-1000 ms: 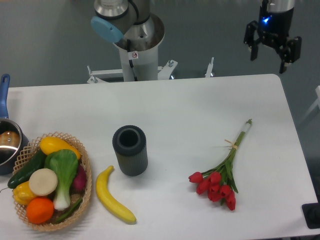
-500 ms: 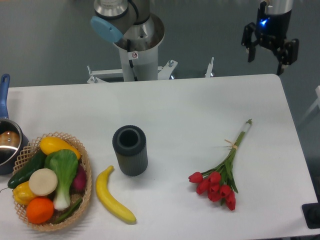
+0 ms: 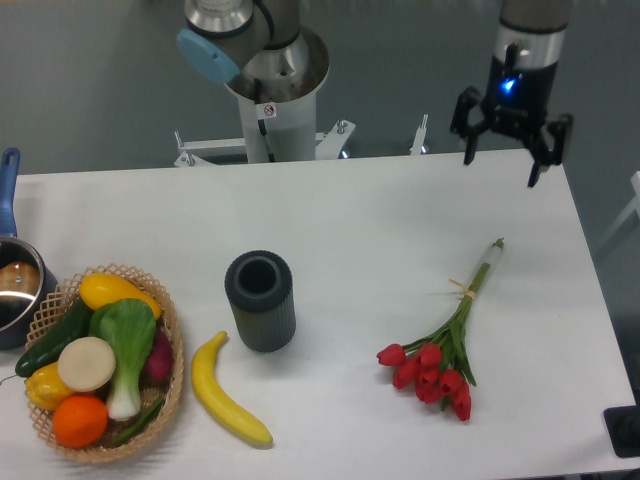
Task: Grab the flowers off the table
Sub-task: 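Move the open gripper down toward the red tulip bouquet's stems, then lower the gripper around the tulip stems and close it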
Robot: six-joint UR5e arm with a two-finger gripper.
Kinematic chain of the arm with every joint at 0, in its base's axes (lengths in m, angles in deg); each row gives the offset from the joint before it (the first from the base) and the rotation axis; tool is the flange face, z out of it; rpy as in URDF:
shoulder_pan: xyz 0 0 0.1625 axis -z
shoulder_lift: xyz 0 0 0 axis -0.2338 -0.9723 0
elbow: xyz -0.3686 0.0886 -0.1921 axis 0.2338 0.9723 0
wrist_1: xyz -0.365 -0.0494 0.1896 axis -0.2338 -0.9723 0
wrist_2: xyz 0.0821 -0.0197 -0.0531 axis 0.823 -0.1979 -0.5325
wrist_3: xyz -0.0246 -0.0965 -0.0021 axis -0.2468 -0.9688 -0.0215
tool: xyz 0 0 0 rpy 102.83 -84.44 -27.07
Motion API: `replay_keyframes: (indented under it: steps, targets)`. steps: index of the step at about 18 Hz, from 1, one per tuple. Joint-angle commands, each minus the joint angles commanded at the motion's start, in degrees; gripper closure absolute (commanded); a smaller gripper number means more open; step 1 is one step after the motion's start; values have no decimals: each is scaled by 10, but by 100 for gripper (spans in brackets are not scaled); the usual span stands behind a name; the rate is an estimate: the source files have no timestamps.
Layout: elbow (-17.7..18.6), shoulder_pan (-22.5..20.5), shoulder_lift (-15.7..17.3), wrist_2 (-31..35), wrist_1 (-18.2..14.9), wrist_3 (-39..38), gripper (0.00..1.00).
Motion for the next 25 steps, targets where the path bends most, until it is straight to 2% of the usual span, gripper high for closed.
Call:
replay_keyframes:
  steps: [3, 5, 7, 17, 20, 25]
  targets:
    - [2, 21, -40, 3, 53, -37, 0]
    - [1, 36, -73, 4, 67, -37, 0]
    - [-2, 45, -103, 4, 95, -45, 0]
    - [-71, 56, -211, 25, 102, -54, 0]
    - [-76, 63, -237, 28, 113, -51, 0]
    - [-77, 65, -256, 29, 115, -51, 0]
